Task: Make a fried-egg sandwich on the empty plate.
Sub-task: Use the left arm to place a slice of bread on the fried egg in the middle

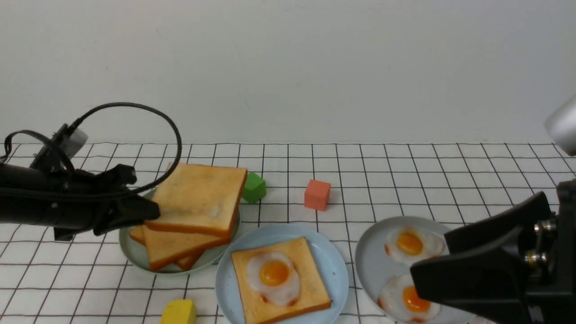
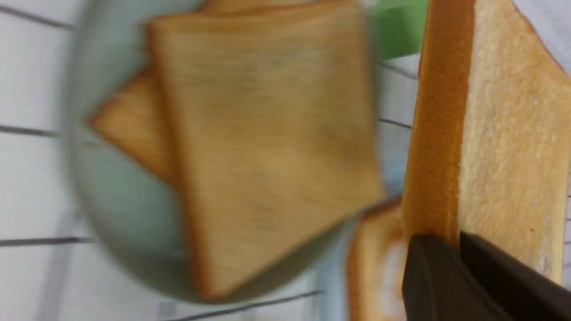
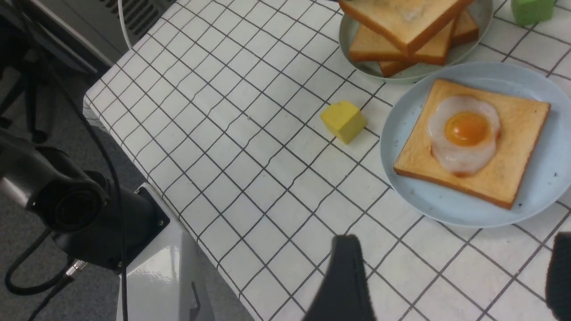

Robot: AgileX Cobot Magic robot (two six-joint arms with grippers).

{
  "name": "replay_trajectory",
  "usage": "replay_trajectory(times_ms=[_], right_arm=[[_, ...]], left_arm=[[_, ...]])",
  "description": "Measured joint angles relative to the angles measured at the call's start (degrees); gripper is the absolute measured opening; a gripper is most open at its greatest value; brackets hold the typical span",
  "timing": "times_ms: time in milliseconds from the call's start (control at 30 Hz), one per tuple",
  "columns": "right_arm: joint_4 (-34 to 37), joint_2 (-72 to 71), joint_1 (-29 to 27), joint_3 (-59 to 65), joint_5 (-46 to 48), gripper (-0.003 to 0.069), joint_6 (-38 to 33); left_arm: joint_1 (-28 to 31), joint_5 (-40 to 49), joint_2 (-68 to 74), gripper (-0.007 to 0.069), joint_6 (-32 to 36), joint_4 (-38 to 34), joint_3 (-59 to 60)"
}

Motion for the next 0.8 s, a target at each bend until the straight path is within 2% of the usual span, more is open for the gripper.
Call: replay_trajectory(times_ms=[200, 267, 400, 533, 800], right_arm=[[0.0, 0.0, 0.0, 0.0, -1.16, 0.0569, 0.0], [0.0, 0.0, 0.0, 0.0, -1.22, 0.0569, 0.0], [0.0, 0.0, 0.0, 0.0, -1.22, 0.0569, 0.0], [0.0, 0.0, 0.0, 0.0, -1.22, 0.0569, 0.0], [0.0, 0.0, 0.0, 0.0, -0.99, 0.0569, 0.0]], left_arm=[[-9.87, -2.82, -2.19, 0.0027, 11.84, -20.7, 12.75], [-12.08, -4.81, -2.19, 0.0027, 15.24, -23.94, 15.58], [-16.15, -8.98, -2.11, 0.0027, 18.73, -26.12, 18.16], [-18.62, -11.64, -0.92, 0.0027, 19.29, -26.79, 18.26], [-18.97, -12.76, 2.72, 0.0027, 19.49, -27.18, 15.59]])
